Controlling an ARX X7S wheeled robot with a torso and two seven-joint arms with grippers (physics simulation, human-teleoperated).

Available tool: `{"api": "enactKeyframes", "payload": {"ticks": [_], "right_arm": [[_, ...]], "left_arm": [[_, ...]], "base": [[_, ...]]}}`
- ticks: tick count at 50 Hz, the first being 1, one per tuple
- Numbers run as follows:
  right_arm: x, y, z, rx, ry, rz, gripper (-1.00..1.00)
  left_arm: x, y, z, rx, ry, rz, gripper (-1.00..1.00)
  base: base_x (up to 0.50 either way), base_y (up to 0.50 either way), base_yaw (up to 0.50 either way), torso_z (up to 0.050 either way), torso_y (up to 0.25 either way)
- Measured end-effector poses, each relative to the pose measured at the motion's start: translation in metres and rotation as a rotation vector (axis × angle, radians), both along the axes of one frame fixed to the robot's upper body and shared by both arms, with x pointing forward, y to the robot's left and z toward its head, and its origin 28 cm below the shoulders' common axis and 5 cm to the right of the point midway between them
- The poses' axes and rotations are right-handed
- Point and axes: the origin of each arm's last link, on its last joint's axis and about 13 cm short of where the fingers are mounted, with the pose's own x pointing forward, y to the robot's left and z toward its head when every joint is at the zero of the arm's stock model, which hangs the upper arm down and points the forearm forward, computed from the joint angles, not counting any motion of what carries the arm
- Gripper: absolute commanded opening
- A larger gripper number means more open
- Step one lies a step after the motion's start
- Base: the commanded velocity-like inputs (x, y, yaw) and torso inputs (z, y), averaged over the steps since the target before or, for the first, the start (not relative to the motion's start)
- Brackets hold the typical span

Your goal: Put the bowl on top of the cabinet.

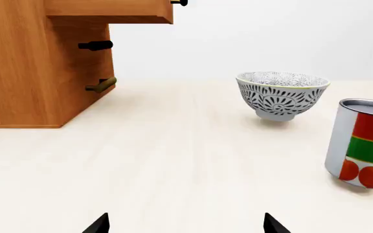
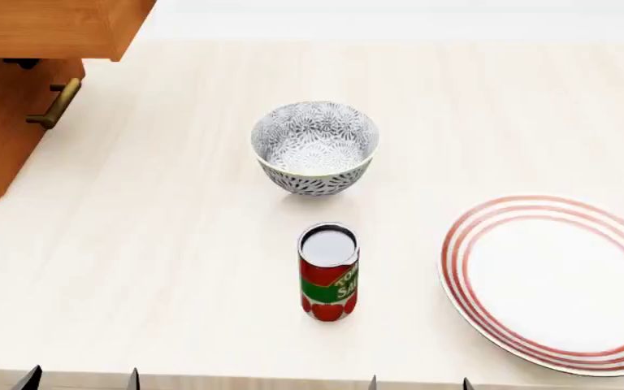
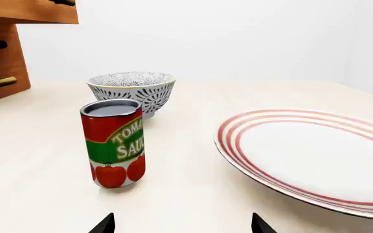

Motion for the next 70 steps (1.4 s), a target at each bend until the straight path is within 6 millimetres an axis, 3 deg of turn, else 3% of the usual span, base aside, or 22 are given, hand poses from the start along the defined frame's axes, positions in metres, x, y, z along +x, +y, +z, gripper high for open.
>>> {"api": "enactKeyframes", "payload": {"ticks": [19,26,32,51,60,70], "right_arm": [[-0.001,0.000,0.001,-0.002,-0.010,-0.006,1.00],[-0.005,0.001,0.009,-0.060,-0.031,-0.012,1.00],[-0.010,0.002,0.027,-0.105,-0.085,-0.014,1.00],[-0.032,0.001,0.111,-0.139,-0.314,-0.039,1.00],[-0.042,0.002,0.135,-0.138,-0.387,-0.043,1.00],[-0.047,0.003,0.146,-0.151,-0.423,-0.053,1.00]], "left_arm": [[-0.001,-0.001,0.003,0.013,-0.014,-0.006,1.00],[-0.006,-0.002,0.014,0.033,-0.050,-0.022,1.00],[-0.011,-0.001,0.033,0.051,-0.112,-0.017,1.00],[-0.037,0.003,0.117,0.052,-0.351,0.018,1.00],[-0.048,0.004,0.137,0.044,-0.415,0.018,1.00],[-0.054,0.004,0.147,0.037,-0.446,0.014,1.00]], "base": [[0.00,0.00,0.00,0.000,0.000],[0.00,0.00,0.00,0.000,0.000],[0.00,0.00,0.00,0.000,0.000],[0.00,0.00,0.00,0.000,0.000],[0.00,0.00,0.00,0.000,0.000],[0.03,0.00,0.00,0.000,0.000]]}}
